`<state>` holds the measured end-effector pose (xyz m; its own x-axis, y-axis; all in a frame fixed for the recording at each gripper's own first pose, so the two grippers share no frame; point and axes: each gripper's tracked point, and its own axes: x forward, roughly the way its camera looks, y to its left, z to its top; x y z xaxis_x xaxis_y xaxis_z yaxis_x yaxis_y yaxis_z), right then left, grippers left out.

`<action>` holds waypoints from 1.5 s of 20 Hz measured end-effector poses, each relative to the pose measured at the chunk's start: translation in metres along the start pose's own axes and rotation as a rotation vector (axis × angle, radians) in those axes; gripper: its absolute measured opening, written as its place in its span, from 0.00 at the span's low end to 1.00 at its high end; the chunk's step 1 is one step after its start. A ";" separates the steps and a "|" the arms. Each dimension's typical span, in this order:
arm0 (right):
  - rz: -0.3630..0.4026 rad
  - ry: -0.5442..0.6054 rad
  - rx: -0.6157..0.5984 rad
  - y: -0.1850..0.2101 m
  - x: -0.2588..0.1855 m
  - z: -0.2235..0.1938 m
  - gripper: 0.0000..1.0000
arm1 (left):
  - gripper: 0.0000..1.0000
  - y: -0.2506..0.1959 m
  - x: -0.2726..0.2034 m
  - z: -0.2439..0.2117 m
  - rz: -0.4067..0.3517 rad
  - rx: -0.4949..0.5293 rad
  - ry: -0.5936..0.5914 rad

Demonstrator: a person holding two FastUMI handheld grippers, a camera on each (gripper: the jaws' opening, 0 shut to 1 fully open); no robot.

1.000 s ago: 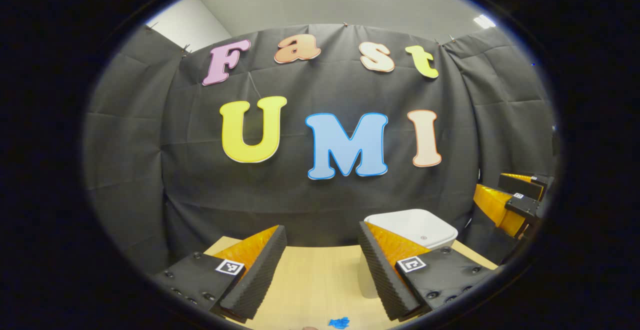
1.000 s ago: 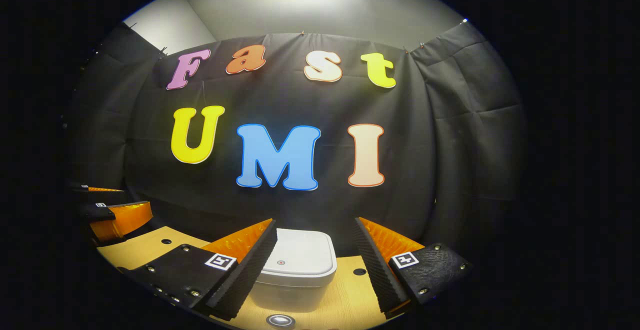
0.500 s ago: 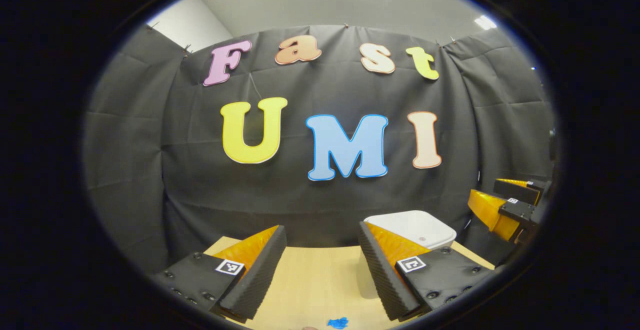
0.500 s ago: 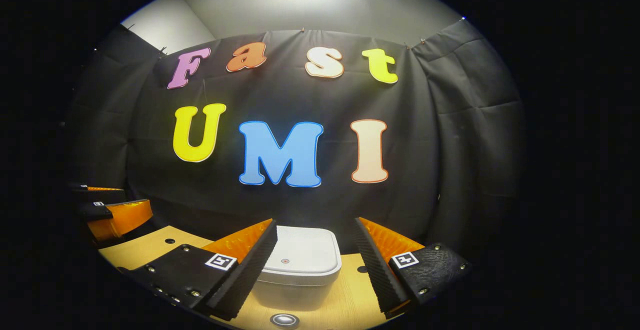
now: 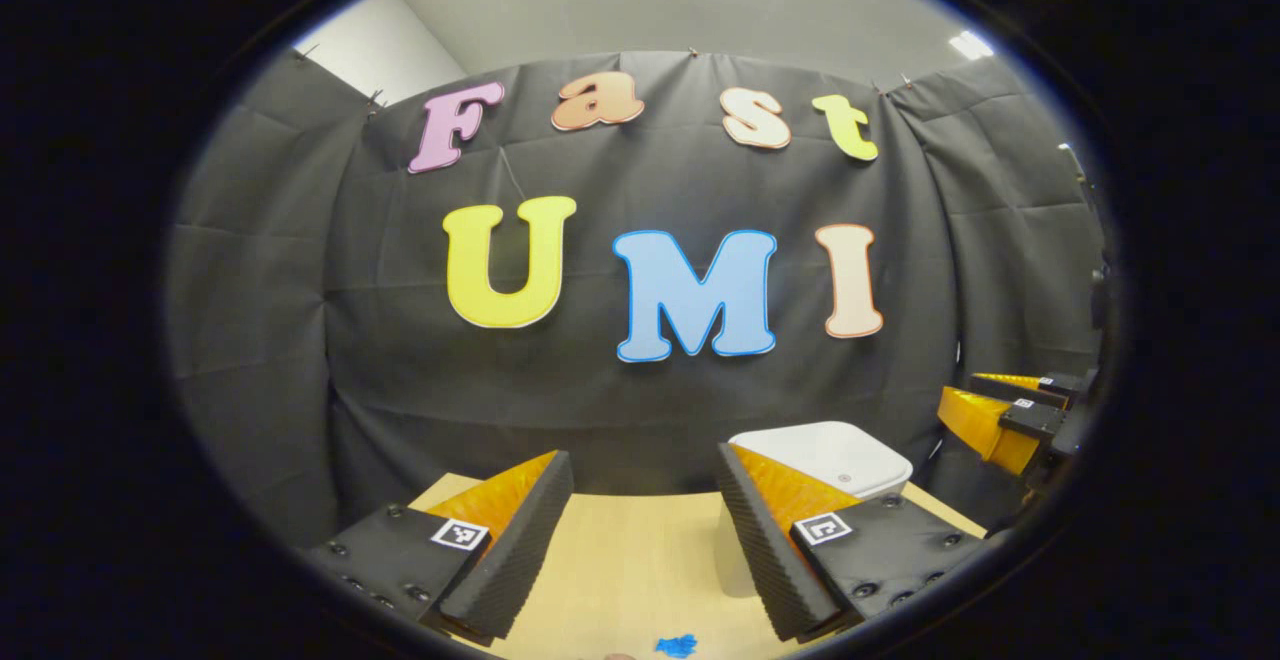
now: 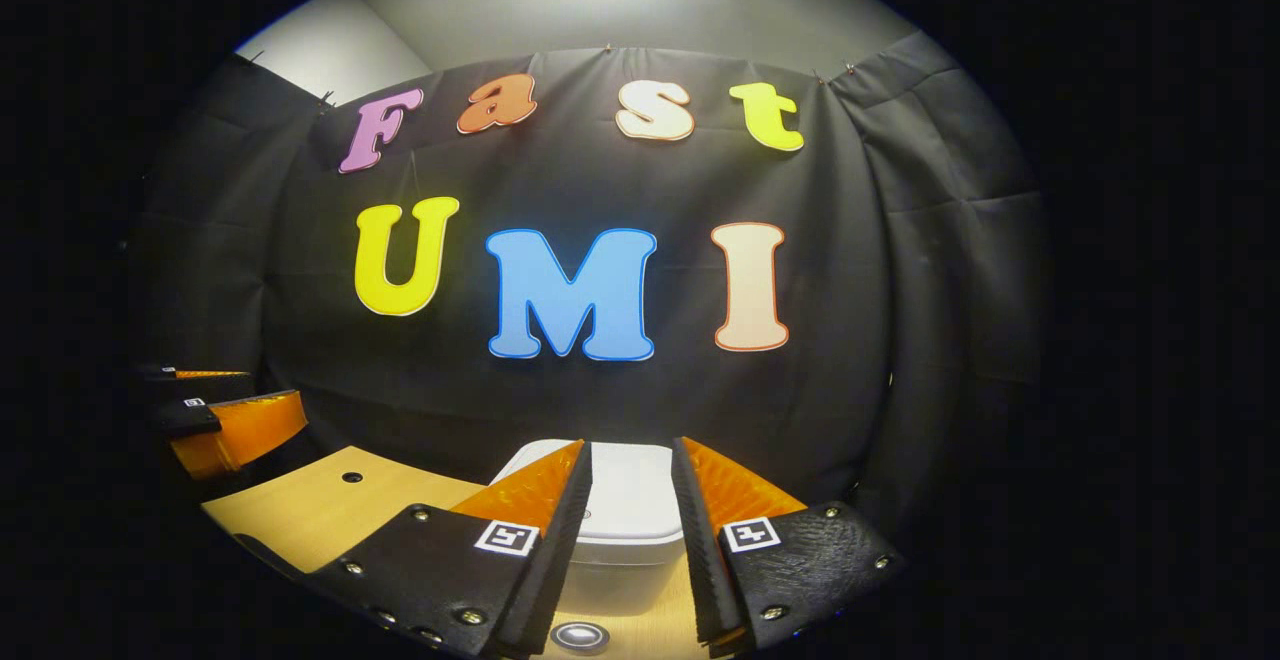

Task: Press the lid of the desktop garbage bin to open it, pick up the crumpled paper on the desktop and throw it into the bin, then pick up the pop can on the desktop and drop it into the bin, and finally close the garbage bin lid.

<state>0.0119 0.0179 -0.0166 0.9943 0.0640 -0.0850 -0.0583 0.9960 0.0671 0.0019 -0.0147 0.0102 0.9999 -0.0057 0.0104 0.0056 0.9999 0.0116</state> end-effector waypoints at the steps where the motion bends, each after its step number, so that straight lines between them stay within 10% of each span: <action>1: 0.010 0.008 -0.002 0.003 0.002 -0.003 0.53 | 0.94 0.000 0.001 0.000 0.000 0.000 0.000; 4: 0.017 0.024 -0.003 0.005 0.006 -0.008 0.17 | 0.96 0.000 0.002 0.000 -0.002 0.000 0.000; 7: 0.000 0.042 -0.022 -0.001 0.011 -0.015 0.17 | 0.96 -0.001 0.004 -0.001 -0.004 0.002 0.000; 8: 0.011 0.043 -0.015 0.007 0.014 -0.014 0.01 | 0.96 -0.001 0.005 0.000 -0.004 0.003 -0.001; 30: 0.082 0.269 0.013 0.013 0.074 -0.089 0.00 | 0.96 0.010 0.011 -0.002 0.024 0.005 0.000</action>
<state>0.0770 0.0411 -0.1109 0.9270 0.1601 -0.3392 -0.1347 0.9861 0.0972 0.0131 -0.0052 0.0081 0.9998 0.0181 0.0106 -0.0183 0.9997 0.0167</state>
